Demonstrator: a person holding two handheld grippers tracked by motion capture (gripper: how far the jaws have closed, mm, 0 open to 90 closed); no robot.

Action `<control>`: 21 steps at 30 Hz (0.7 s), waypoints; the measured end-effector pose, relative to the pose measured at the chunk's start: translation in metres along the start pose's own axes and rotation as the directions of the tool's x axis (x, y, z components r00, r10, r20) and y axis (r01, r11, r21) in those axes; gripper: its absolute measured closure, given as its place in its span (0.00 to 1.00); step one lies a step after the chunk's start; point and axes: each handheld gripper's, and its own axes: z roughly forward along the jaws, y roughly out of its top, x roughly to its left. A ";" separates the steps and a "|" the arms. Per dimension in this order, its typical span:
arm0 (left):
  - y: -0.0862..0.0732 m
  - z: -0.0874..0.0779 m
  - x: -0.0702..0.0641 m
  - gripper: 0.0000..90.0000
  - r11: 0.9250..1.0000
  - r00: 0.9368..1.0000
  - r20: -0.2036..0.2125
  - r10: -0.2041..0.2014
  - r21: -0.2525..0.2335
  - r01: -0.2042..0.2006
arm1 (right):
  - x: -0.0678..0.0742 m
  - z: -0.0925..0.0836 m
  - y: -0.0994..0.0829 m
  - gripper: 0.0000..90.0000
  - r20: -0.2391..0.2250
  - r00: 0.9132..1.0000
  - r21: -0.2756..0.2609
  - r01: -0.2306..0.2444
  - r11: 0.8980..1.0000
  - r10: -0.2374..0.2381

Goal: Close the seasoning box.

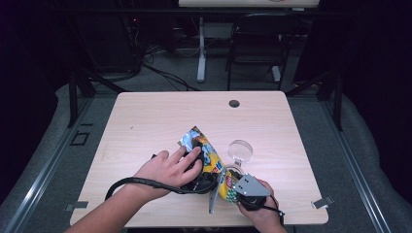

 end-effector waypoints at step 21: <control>0.001 -0.002 0.004 0.76 0.999 0.999 -0.020 0.034 0.005 -0.034 | 0.000 -0.001 0.000 0.79 -0.012 1.000 -0.004 -0.017 1.000 0.017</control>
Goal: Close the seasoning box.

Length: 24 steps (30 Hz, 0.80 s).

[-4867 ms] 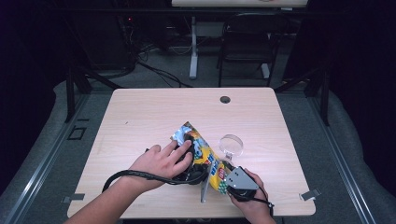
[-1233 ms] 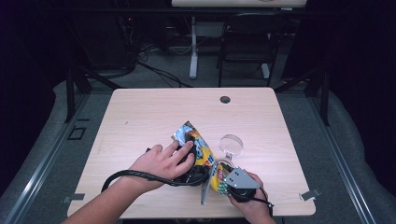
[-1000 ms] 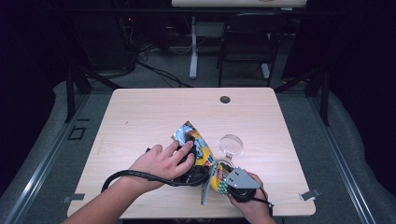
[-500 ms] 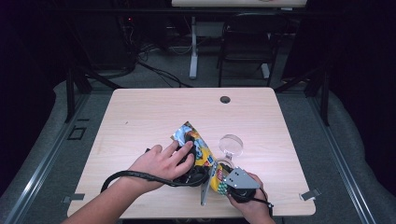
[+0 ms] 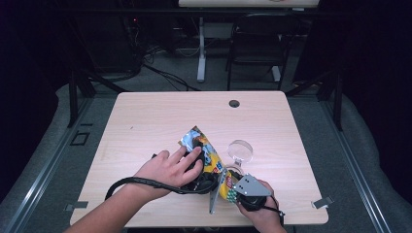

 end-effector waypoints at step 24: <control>0.003 0.000 0.003 0.78 1.000 1.000 -0.005 0.006 -0.002 -0.006 | -0.002 -0.001 -0.001 0.79 0.001 1.000 0.004 -0.008 1.000 0.008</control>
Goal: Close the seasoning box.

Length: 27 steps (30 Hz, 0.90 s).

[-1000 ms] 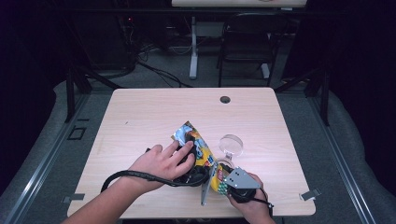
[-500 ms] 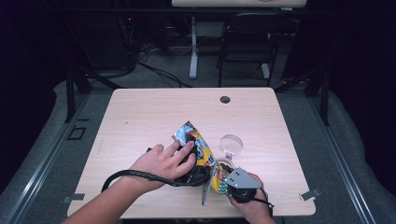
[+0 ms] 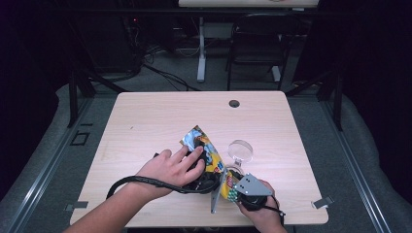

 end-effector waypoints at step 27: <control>0.000 -0.001 0.000 0.78 1.000 1.000 0.021 -0.023 0.000 0.023 | 0.000 0.000 0.000 0.79 -0.002 1.000 -0.008 -0.004 1.000 0.004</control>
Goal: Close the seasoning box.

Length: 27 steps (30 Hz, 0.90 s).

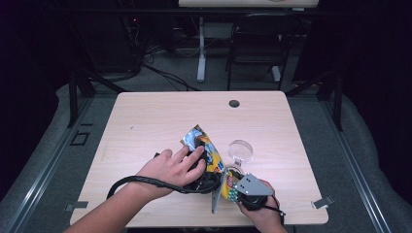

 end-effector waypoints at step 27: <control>-0.001 -0.003 0.002 0.78 0.999 0.999 -0.027 0.035 0.006 -0.035 | 0.001 0.000 0.001 0.79 -0.008 1.000 -0.001 -0.003 1.000 0.003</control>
